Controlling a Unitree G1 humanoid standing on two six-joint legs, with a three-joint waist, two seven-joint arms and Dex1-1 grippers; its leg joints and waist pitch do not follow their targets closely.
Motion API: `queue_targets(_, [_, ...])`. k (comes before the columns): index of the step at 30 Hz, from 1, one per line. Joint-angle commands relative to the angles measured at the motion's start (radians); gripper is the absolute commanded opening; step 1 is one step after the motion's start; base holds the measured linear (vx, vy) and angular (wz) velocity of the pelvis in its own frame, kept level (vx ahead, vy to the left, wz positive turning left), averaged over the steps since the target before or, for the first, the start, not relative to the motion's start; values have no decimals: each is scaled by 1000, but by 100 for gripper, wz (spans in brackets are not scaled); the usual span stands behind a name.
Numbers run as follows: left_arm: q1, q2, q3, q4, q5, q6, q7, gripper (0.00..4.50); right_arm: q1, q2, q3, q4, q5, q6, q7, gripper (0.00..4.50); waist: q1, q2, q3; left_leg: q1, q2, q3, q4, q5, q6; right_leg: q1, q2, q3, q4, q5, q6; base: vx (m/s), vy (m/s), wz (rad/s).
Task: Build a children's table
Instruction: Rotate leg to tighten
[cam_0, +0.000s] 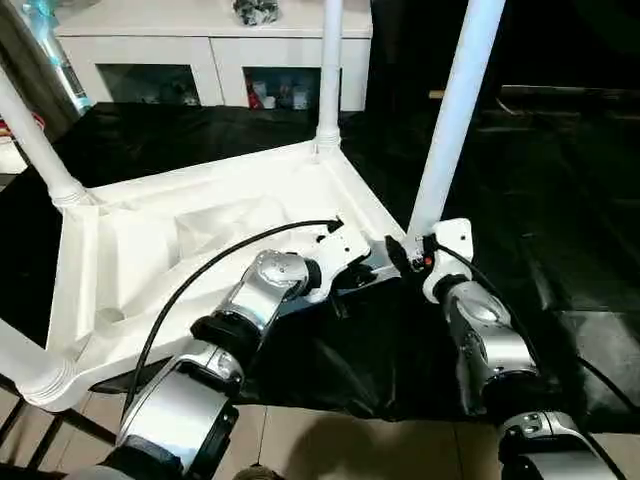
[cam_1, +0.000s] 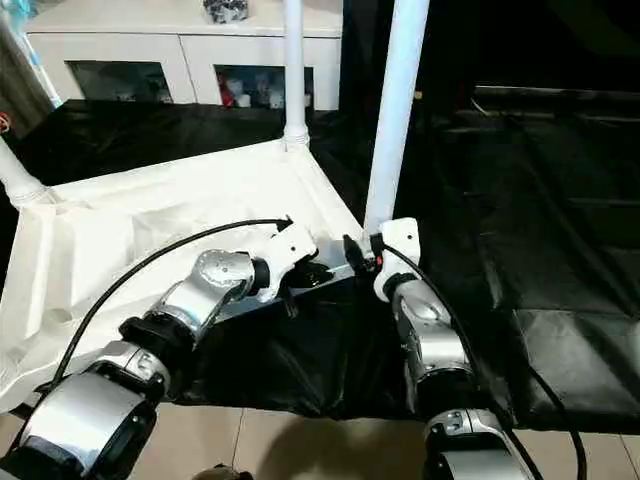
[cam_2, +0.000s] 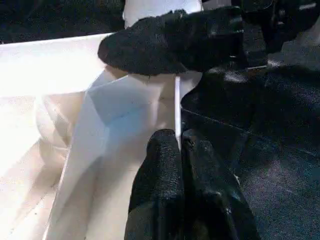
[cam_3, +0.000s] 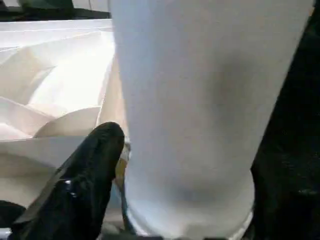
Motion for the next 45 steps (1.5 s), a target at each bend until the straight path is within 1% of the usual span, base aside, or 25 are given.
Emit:
queue_targets(1, [13,-14,-20,-51,-17,-70,-59,0,11,14,85,27,-5,21,115,377,-3,-8,-60,8,40,-17,-62,-282,52,53,-62,37,-69,-252,-192,0,0,0])
queue_targets(2, [20,-4,-21,-60,-24,-80,-88,0,14,2,93,18,-3,23,154,377,-4,-10,-60,7,41,-18,-62,-281,53,55,-63,37,-69,-252,-192,0,0,0])
queue_targets(3, [24,2,-21,-66,-29,-85,-106,0,16,-5,97,12,-1,24,177,377,-4,-10,-60,5,40,-18,-62,-277,55,56,-63,36,-68,-249,-192,0,0,0])
queue_targets(4, [34,22,-28,-79,-35,-94,-154,0,29,-30,120,-12,-3,16,250,377,-4,-9,-60,5,42,-16,-61,-268,61,55,-63,37,-67,-236,-195,0,0,0])
queue_targets(6, [41,41,-36,-87,-35,-107,-193,0,46,-55,145,-41,-4,8,322,377,-2,-7,-61,5,44,-15,-59,-255,70,54,-62,37,-65,-218,-201,0,0,0])
queue_targets(8, [45,59,-41,-90,-39,-119,-230,0,66,-83,169,-75,1,-1,400,377,3,-7,-62,7,46,-13,-57,-249,75,53,-61,36,-62,-200,-214,0,0,0])
queue_targets(10, [49,82,-44,-96,-51,-127,-288,0,92,-123,198,-124,15,-2,507,377,9,-9,-61,7,47,-13,-56,-256,83,55,-62,37,-62,-201,-215,0,0,0])
queue_targets(14, [50,118,-45,-106,-62,-138,-368,0,135,-186,232,-220,77,36,695,377,11,-8,-57,8,50,-14,-60,-291,78,52,-63,37,-66,-252,-214,0,0,0])
queue_targets(16, [40,144,-44,-98,-63,-151,-423,0,166,-251,267,-295,111,64,838,377,14,-9,-57,10,50,-14,-61,-298,77,52,-63,38,-69,-268,-208,0,0,0])
queue_targets(17, [38,147,-44,-96,-63,-154,-430,0,169,-260,271,-305,114,69,857,377,20,-10,-57,11,52,-15,-60,-297,83,53,-64,39,-69,-268,-205,0,0,0])
queue_targets(18, [35,154,-44,-94,-65,-156,-446,0,175,-276,281,-319,116,77,885,377,20,-9,-58,9,53,-15,-60,-290,83,51,-64,39,-66,-258,-209,0,0,0])
queue_targets(20, [31,166,-47,-94,-70,-162,-476,0,181,-302,296,-340,122,94,930,377,25,-10,-57,9,52,-15,-60,-290,78,51,-66,39,-67,-269,-210,0,0,0])
queue_targets(22, [29,176,-50,-94,-75,-166,-500,0,183,-316,303,-354,125,109,957,377,29,-10,-58,10,53,-16,-59,-286,74,50,-68,39,-67,-279,-209,0,0,0])
queue_targets(25, [29,187,-52,-97,-81,-170,-535,0,182,-326,310,-369,129,130,982,377,31,-10,-60,9,52,-15,-58,-274,72,50,-66,39,-62,-246,-219,0,0,0])
queue_targets(26, [29,187,-52,-97,-81,-170,-535,0,182,-326,310,-369,129,130,982,362,31,-10,-60,9,52,-15,-58,-271,72,50,-66,39,-62,-243,-220,0,0,0])
queue_targets(28, [29,189,-50,-96,-80,-172,-545,0,184,-329,313,-380,132,141,988,362,32,-10,-60,9,52,-15,-58,-267,71,50,-66,38,-62,-242,-221,0,0,0])
queue_targets(30, [29,190,-49,-94,-80,-174,-549,0,186,-332,314,-388,132,148,995,337,34,-10,-60,10,52,-15,-57,-263,70,50,-66,38,-61,-240,-220,0,0,0])
queue_targets(32, [28,190,-48,-92,-80,-177,-554,0,188,-334,315,-397,133,155,1002,331,34,-11,-61,10,52,-15,-56,-261,69,50,-67,38,-61,-239,-220,0,0,0])
queue_targets(34, [29,190,-48,-90,-81,-178,-554,0,191,-334,318,-399,132,156,1002,299,36,-10,-61,11,52,-15,-57,-263,67,50,-68,38,-62,-246,-218,0,0,0])
queue_targets(37, [31,189,-47,-88,-82,-179,-553,0,198,-333,321,-406,130,159,1002,289,36,-10,-61,10,52,-15,-56,-264,64,50,-66,38,-61,-244,-216,0,0,0])
queue_targets(38, [33,186,-43,-87,-84,-177,-545,0,204,-327,315,-407,130,157,990,275,36,-10,-61,10,52,-15,-56,-263,64,50,-66,38,-61,-242,-216,0,0,0])
queue_targets(40, [34,183,-39,-87,-85,-174,-535,0,208,-321,309,-407,131,156,977,272,36,-9,-61,10,52,-15,-56,-263,65,50,-66,38,-61,-237,-218,0,0,0])
queue_targets(42, [33,169,-27,-86,-89,-159,-504,0,208,-289,283,-387,123,150,901,271,37,-10,-61,9,52,-15,-56,-264,64,51,-67,38,-61,-240,-218,0,0,0])
queue_targets(44, [27,154,-16,-79,-83,-143,-453,0,202,-254,256,-357,106,133,813,269,33,-9,-59,9,51,-16,-60,-278,53,49,-66,37,-64,-271,-209,0,0,0])
queue_targets(45, [27,154,-16,-79,-83,-143,-453,0,202,-254,256,-357,106,133,813,269,31,-11,-58,9,51,-17,-61,-284,47,49,-67,37,-65,-286,-205,0,0,0])
